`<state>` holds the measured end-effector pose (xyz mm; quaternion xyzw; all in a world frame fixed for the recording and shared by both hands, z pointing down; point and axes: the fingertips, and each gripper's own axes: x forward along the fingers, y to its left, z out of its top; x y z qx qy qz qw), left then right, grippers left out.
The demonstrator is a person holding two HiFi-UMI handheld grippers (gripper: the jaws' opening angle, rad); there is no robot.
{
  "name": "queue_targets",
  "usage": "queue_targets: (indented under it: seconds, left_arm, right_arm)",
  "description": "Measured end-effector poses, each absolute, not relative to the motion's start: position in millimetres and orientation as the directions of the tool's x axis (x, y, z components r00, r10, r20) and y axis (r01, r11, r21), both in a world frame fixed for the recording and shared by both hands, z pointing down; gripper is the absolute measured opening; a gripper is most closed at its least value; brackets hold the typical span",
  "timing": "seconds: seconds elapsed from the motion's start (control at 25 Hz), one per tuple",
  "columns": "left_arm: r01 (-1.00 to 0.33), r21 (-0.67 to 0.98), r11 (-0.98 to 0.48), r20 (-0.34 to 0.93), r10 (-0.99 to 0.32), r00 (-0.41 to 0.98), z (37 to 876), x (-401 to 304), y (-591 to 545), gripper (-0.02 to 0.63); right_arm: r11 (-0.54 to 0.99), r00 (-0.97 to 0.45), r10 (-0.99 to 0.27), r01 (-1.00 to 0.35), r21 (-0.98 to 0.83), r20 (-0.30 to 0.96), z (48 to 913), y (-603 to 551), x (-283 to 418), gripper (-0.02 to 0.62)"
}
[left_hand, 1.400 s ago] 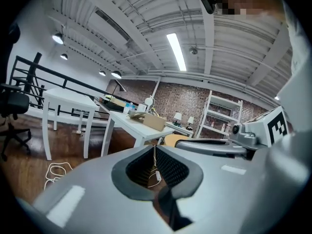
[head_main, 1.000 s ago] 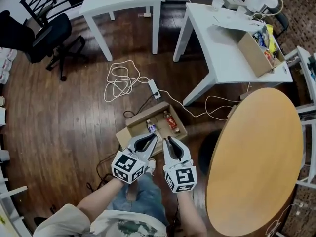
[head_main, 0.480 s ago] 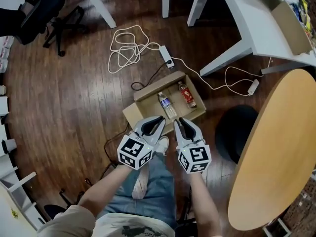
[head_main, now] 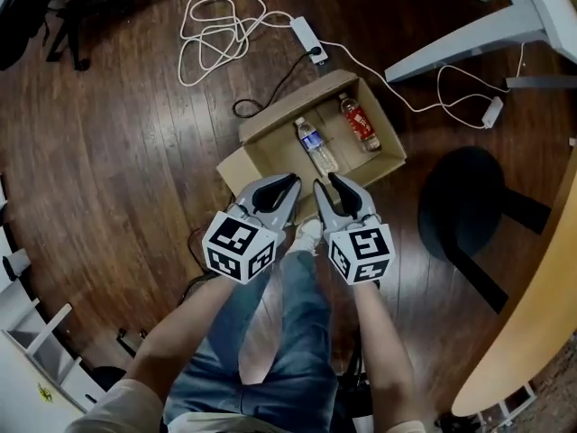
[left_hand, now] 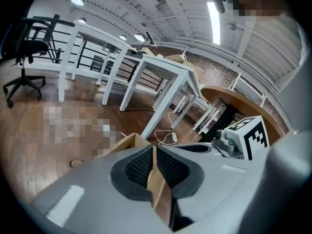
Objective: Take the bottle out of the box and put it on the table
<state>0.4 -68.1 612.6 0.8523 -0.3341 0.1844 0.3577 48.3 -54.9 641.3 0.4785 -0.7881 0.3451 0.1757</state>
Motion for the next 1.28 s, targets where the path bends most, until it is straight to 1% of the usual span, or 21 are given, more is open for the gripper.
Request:
queue_targets:
  seconds: [0.12, 0.2, 0.44, 0.52, 0.68, 0.76, 0.92, 1.16, 1.24, 1.28]
  left_arm:
    - [-0.704, 0.486, -0.518, 0.565, -0.428, 0.705, 646, -7, -65, 0.003]
    - [-0.703, 0.485, -0.519, 0.580, -0.411, 0.703, 670, -13, -61, 0.021]
    - [-0.725, 0.481, -0.493, 0.600, -0.417, 0.682, 732, -25, -56, 0.025]
    - [-0.730, 0.478, -0.489, 0.609, -0.414, 0.676, 749, -24, -51, 0.025]
    - [-0.732, 0.483, -0.480, 0.614, -0.410, 0.674, 776, -20, -48, 0.025]
    - [-0.736, 0.492, -0.465, 0.621, -0.405, 0.671, 790, -17, -46, 0.025]
    - [-0.733, 0.489, -0.473, 0.617, -0.406, 0.674, 810, -6, -46, 0.025]
    - [-0.744, 0.487, -0.457, 0.615, -0.426, 0.664, 830, -2, -55, 0.025]
    - [-0.752, 0.459, -0.474, 0.620, -0.435, 0.653, 835, -4, -59, 0.025]
    - [-0.757, 0.443, -0.479, 0.625, -0.441, 0.645, 837, -5, -60, 0.024]
  right_arm:
    - [0.295, -0.488, -0.620, -0.871, -0.394, 0.614, 681, -53, 42, 0.107]
    - [0.303, -0.507, -0.602, -0.860, -0.411, 0.618, 704, -51, 35, 0.126]
    - [0.316, -0.518, -0.560, -0.855, -0.411, 0.647, 774, -48, 27, 0.150]
    - [0.323, -0.517, -0.536, -0.856, -0.404, 0.667, 799, -42, 25, 0.156]
    - [0.336, -0.507, -0.497, -0.861, -0.383, 0.704, 847, -44, 24, 0.190]
    - [0.361, -0.498, -0.482, -0.863, -0.354, 0.721, 866, -51, 22, 0.193]
    - [0.409, -0.468, -0.402, -0.861, -0.304, 0.787, 912, -61, 23, 0.246]
    - [0.461, -0.396, -0.277, -0.854, -0.240, 0.876, 983, -73, 38, 0.250]
    - [0.475, -0.372, -0.244, -0.851, -0.224, 0.896, 1002, -77, 43, 0.274]
    - [0.478, -0.364, -0.234, -0.850, -0.219, 0.902, 1010, -79, 44, 0.275]
